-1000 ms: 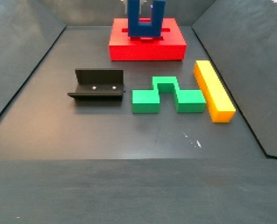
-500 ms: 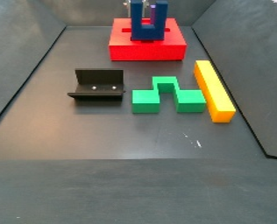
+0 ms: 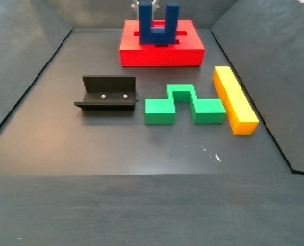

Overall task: Pick up the blue object. Move up. Move to above the board. Insert the blue object.
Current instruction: Insert the blue object.

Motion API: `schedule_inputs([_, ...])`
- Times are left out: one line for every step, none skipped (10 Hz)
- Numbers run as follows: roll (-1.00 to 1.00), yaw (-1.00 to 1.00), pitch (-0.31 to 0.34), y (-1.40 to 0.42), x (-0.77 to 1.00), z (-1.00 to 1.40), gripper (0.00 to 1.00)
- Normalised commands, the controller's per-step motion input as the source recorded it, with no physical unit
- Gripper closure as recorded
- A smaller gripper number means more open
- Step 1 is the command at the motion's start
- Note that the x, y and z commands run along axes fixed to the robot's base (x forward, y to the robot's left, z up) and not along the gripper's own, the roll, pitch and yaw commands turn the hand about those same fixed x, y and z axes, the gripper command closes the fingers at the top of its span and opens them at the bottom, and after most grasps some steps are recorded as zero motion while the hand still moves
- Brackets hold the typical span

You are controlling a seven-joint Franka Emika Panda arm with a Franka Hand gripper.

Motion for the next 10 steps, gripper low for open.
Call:
schedule_inputs([0.02, -0.24, 0.000, -0.05, 0.12, -0.16, 1.00])
schedule_inputs([0.00, -0.24, 0.000, 0.00, -0.09, -0.15, 1.00])
schedule_inputs([0.00, -0.22, 0.000, 0.00, -0.17, -0.11, 1.00])
schedule_inputs([0.00, -0.16, -0.001, 0.00, -0.32, -0.09, 1.00])
schedule_inputs([-0.02, 0.00, -0.050, 0.00, -0.30, -0.13, 1.00])
schedule_inputs([-0.04, 0.00, -0.056, 0.00, -0.29, -0.12, 1.00])
schedule_inputs([-0.04, 0.00, -0.060, 0.00, -0.22, -0.13, 1.00])
schedule_inputs([0.00, 0.09, -0.011, 0.00, 0.11, -0.27, 1.00])
schedule_inputs([0.02, 0.13, 0.000, 0.00, 0.20, -0.33, 1.00])
schedule_inputs([0.04, 0.16, 0.000, 0.00, 0.10, -0.41, 1.00])
